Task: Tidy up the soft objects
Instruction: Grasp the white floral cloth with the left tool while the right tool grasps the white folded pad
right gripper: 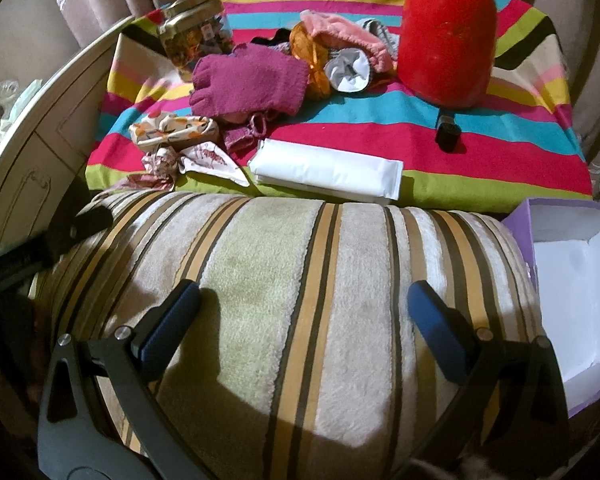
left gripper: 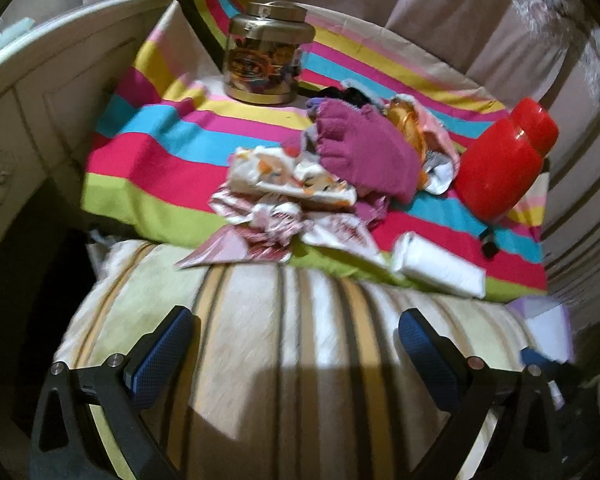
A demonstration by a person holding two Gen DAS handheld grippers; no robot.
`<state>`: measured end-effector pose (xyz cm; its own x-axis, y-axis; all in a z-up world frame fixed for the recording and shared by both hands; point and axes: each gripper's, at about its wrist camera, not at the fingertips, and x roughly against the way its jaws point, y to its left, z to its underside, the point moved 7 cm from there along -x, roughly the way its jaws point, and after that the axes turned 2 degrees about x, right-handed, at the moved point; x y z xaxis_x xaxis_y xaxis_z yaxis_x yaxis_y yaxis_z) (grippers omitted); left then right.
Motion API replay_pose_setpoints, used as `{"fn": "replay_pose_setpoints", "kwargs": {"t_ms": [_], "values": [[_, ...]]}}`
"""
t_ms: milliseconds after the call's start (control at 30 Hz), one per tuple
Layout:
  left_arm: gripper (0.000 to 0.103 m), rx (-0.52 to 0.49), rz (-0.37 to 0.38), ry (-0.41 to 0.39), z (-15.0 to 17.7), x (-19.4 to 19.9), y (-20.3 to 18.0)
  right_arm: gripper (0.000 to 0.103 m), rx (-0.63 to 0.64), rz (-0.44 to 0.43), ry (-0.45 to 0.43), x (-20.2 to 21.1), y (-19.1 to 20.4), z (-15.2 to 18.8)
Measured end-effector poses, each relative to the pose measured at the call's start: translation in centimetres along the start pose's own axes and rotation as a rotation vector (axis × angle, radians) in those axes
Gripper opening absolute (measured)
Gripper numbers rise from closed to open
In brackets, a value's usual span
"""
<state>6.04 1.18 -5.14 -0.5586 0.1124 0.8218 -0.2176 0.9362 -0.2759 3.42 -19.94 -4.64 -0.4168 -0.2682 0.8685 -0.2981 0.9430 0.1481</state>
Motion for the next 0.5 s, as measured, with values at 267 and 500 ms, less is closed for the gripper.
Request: {"fn": "replay_pose_setpoints", "kwargs": {"t_ms": [267,500], "values": [[0.087,0.156,0.055,0.021,-3.4,-2.4,1.7,0.103,0.02,-0.052,0.019,-0.4,-0.5,-0.8],[0.079,0.374,0.136,0.044,-6.3,-4.8,5.0,0.103,-0.04,-0.11,0.012,-1.0,-1.6,-2.4]]}}
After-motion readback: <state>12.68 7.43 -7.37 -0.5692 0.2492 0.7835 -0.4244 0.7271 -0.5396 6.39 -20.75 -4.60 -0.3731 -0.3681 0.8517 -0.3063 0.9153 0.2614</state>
